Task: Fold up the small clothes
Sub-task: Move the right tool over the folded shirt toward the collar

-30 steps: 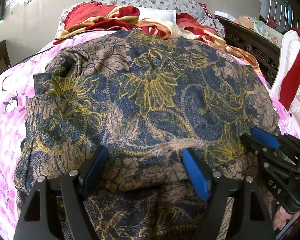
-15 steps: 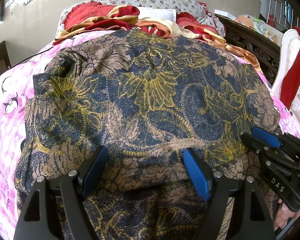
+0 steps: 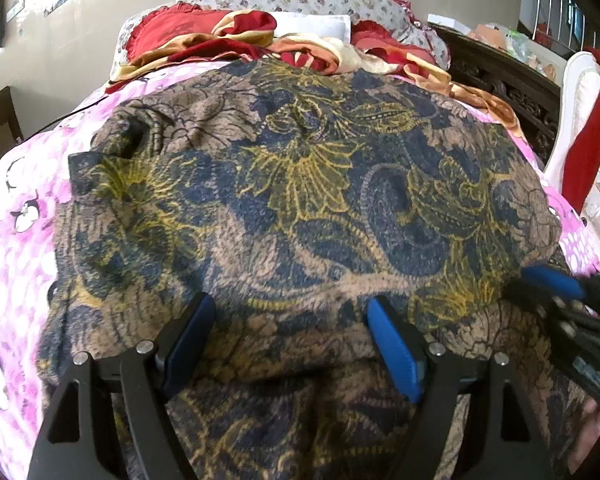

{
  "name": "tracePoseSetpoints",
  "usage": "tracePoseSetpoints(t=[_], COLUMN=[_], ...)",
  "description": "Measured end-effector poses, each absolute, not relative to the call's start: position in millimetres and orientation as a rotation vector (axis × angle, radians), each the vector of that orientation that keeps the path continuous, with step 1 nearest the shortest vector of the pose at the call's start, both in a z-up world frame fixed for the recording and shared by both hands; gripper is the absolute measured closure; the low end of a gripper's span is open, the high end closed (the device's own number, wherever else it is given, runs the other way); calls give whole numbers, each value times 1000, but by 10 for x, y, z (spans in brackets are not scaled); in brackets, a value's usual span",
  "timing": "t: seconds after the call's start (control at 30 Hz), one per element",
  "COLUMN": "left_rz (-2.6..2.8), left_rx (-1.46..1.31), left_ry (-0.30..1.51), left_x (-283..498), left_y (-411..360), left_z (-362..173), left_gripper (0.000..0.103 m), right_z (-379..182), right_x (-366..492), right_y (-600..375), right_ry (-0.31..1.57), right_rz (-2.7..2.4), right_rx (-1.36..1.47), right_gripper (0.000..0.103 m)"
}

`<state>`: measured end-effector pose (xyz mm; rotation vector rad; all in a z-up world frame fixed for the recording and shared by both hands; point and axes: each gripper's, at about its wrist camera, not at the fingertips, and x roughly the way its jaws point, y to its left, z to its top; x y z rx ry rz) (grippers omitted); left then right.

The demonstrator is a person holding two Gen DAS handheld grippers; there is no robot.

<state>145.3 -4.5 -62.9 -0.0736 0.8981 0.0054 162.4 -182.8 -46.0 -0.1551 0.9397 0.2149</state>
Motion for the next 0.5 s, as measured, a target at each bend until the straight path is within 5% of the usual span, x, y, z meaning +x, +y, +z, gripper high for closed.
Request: tracePoseSetpoints(t=[0.3, 0.5], left_rz=[-222, -176], left_rx=[-88, -24], left_ry=[914, 1050], left_x=[360, -562], left_y=[564, 1002], left_z=[282, -33], left_gripper=[14, 12], right_z=[-514, -552], right_x=[514, -109], right_y=[-2269, -2469], right_ry=[1113, 978], right_rz=[370, 377], right_rx=[-225, -238], right_gripper=[81, 75])
